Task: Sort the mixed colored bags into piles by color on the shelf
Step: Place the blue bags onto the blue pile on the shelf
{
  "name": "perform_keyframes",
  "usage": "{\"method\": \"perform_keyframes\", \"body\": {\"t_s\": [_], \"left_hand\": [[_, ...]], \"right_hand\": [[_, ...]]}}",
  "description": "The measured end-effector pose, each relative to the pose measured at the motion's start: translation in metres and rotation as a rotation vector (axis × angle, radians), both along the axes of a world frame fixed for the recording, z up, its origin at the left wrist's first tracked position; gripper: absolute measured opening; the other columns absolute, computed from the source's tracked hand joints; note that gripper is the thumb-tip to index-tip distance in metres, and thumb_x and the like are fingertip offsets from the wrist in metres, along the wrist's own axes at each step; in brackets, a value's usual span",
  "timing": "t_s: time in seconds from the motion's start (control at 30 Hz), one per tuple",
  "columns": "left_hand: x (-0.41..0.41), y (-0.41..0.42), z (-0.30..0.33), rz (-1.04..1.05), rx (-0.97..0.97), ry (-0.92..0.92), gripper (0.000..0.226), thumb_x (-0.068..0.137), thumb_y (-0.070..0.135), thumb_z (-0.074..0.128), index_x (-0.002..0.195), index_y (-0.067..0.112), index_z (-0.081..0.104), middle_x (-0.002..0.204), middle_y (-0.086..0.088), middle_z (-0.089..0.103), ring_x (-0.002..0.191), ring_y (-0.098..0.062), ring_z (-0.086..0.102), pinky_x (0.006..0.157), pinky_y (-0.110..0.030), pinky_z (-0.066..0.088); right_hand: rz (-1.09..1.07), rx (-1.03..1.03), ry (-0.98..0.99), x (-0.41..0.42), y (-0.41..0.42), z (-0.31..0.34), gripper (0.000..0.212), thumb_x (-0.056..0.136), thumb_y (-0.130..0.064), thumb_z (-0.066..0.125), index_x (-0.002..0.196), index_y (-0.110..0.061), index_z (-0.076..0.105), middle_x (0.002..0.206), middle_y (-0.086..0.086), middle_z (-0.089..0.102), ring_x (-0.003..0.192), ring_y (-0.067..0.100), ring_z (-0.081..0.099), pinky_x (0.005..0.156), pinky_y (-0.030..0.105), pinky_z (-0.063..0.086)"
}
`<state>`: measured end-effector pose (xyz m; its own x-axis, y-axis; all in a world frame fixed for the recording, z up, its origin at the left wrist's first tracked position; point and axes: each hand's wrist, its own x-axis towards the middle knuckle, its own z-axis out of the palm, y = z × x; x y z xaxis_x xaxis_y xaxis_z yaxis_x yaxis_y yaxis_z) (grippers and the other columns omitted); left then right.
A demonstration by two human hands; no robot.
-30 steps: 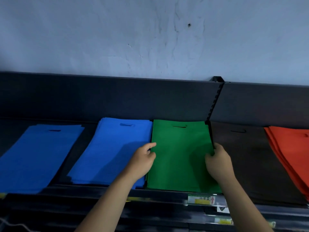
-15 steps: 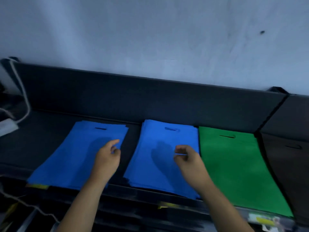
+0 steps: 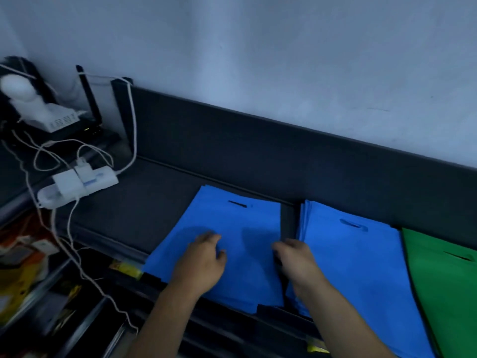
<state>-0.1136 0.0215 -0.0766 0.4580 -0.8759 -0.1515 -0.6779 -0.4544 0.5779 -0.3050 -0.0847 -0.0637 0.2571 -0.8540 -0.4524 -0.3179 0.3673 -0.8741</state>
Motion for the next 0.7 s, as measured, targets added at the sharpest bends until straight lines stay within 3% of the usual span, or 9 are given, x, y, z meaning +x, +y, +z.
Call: {"method": "perform_keyframes", "body": {"t_s": [0.07, 0.17, 0.3, 0.37, 0.43, 0.5, 0.6, 0.7], "left_hand": [[0.011, 0.000, 0.001, 0.078, -0.052, 0.060, 0.052, 0.105, 0.036, 0.047, 0.154, 0.020, 0.041, 0.164, 0.002, 0.031, 0.147, -0.022, 0.036, 0.117, -0.041, 0.038], [0.034, 0.003, -0.003, 0.128, -0.002, -0.015, 0.059, 0.106, 0.035, 0.044, 0.159, 0.014, 0.030, 0.169, -0.005, 0.020, 0.152, -0.026, 0.029, 0.123, -0.045, 0.027], [0.035, 0.005, -0.001, 0.017, 0.020, 0.053, 0.063, 0.106, 0.043, 0.046, 0.160, 0.017, 0.028, 0.167, 0.001, 0.024, 0.151, -0.022, 0.031, 0.120, -0.040, 0.034], [0.038, 0.005, 0.000, 0.072, -0.045, 0.097, 0.059, 0.105, 0.042, 0.048, 0.158, 0.019, 0.033, 0.166, 0.002, 0.028, 0.150, -0.022, 0.033, 0.119, -0.040, 0.035], [0.047, 0.005, -0.002, 0.147, -0.047, 0.074, 0.059, 0.105, 0.039, 0.047, 0.158, 0.017, 0.032, 0.168, -0.001, 0.023, 0.152, -0.025, 0.027, 0.124, -0.046, 0.025], [0.049, 0.004, -0.006, 0.115, 0.011, 0.009, 0.062, 0.105, 0.039, 0.048, 0.159, 0.015, 0.030, 0.170, -0.001, 0.018, 0.154, -0.023, 0.023, 0.128, -0.046, 0.014], [0.041, 0.000, -0.006, 0.078, -0.043, 0.164, 0.057, 0.104, 0.037, 0.052, 0.157, 0.020, 0.036, 0.165, 0.003, 0.030, 0.150, -0.018, 0.033, 0.120, -0.038, 0.034], [0.047, -0.004, -0.002, 0.184, -0.171, 0.257, 0.047, 0.103, 0.031, 0.054, 0.149, 0.023, 0.047, 0.150, 0.001, 0.048, 0.122, -0.015, 0.056, 0.098, -0.036, 0.050]], "right_hand": [[-0.020, 0.001, 0.019, 0.003, -0.003, 0.000, 0.028, 0.083, -0.023, 0.074, 0.089, 0.003, 0.066, 0.089, 0.022, 0.073, 0.082, 0.036, 0.073, 0.068, 0.039, 0.054], [-0.033, 0.007, 0.032, 0.004, -0.004, 0.000, 0.024, 0.094, -0.013, 0.071, 0.104, 0.009, 0.071, 0.104, 0.020, 0.079, 0.092, 0.037, 0.077, 0.082, 0.046, 0.064], [-0.022, -0.074, 0.046, 0.009, -0.004, -0.003, 0.028, 0.095, -0.012, 0.068, 0.111, 0.011, 0.067, 0.101, 0.028, 0.075, 0.084, 0.042, 0.073, 0.065, 0.041, 0.053], [-0.040, -0.062, 0.037, 0.010, -0.007, -0.004, 0.022, 0.093, -0.009, 0.068, 0.107, 0.008, 0.071, 0.100, 0.027, 0.077, 0.086, 0.044, 0.075, 0.067, 0.044, 0.060], [-0.059, -0.034, 0.025, 0.011, -0.007, -0.003, 0.014, 0.092, -0.007, 0.070, 0.100, 0.004, 0.075, 0.098, 0.019, 0.081, 0.088, 0.038, 0.078, 0.073, 0.049, 0.065], [-0.060, -0.018, 0.027, 0.012, -0.007, -0.002, 0.010, 0.091, -0.006, 0.072, 0.097, 0.001, 0.075, 0.097, 0.017, 0.081, 0.086, 0.035, 0.078, 0.068, 0.042, 0.064], [-0.068, 0.021, 0.010, 0.013, -0.009, 0.001, 0.011, 0.090, -0.007, 0.076, 0.099, -0.001, 0.074, 0.094, 0.017, 0.081, 0.084, 0.036, 0.079, 0.070, 0.042, 0.066], [-0.029, 0.089, -0.018, 0.013, -0.010, 0.005, 0.019, 0.089, -0.009, 0.079, 0.106, -0.005, 0.072, 0.098, 0.013, 0.082, 0.086, 0.034, 0.079, 0.071, 0.042, 0.066]]}}
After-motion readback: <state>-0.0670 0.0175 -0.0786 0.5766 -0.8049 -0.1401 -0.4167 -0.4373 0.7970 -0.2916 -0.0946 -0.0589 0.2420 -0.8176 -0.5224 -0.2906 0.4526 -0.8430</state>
